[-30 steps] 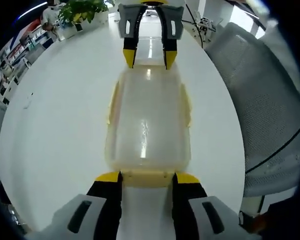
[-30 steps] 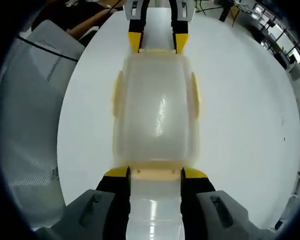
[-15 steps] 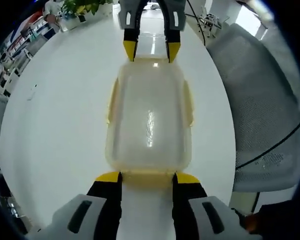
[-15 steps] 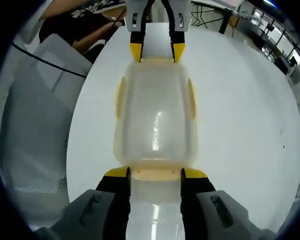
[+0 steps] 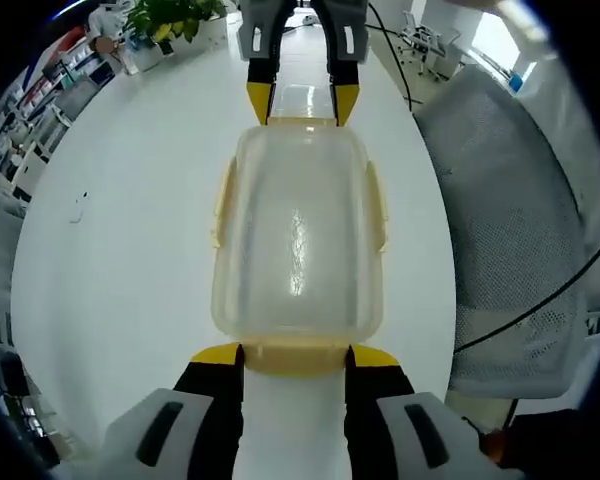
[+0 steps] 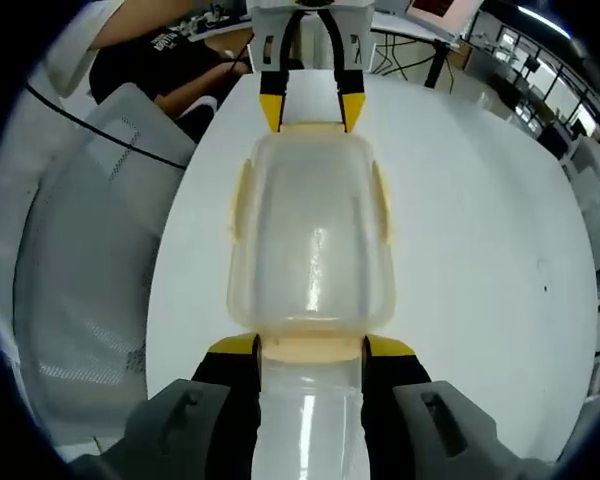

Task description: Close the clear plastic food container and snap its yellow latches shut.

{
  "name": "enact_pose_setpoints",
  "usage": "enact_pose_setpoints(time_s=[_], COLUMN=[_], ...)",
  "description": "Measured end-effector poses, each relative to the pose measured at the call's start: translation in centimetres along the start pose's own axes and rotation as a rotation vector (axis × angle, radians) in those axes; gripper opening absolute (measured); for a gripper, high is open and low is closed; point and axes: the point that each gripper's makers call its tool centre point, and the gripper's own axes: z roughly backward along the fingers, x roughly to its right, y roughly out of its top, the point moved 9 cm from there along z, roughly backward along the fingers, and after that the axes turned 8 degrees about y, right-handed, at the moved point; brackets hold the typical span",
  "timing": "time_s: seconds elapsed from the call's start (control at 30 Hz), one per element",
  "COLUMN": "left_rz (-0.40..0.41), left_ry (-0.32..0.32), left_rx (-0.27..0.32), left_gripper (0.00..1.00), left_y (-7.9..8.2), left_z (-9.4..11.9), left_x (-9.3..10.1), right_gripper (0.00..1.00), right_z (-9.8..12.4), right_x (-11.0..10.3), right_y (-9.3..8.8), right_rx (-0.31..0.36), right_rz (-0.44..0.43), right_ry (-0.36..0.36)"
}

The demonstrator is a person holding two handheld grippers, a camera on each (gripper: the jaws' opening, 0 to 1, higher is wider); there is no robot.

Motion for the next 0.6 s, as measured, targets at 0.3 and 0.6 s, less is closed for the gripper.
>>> enact_pose_setpoints(time_s=[0.3,0.6], left_rz=[-0.016,-0.024], left_ry=[-0.005,-0.012], left_rx=[0.018,0.029], left_gripper=[0.33,0.33], left_y=[4.3,8.6], left_z=[0.0,-1.0], left_x=[0.1,0.4], right_gripper=[0.35,0.35], right_z=[2.7,4.9], right_x=[-0.8,-1.6], right_y=[-3.1,-7.1], right_rx=[0.013,0.005], right_rz=[-0.011,-0.021], right_ry=[-0.017,-0.026])
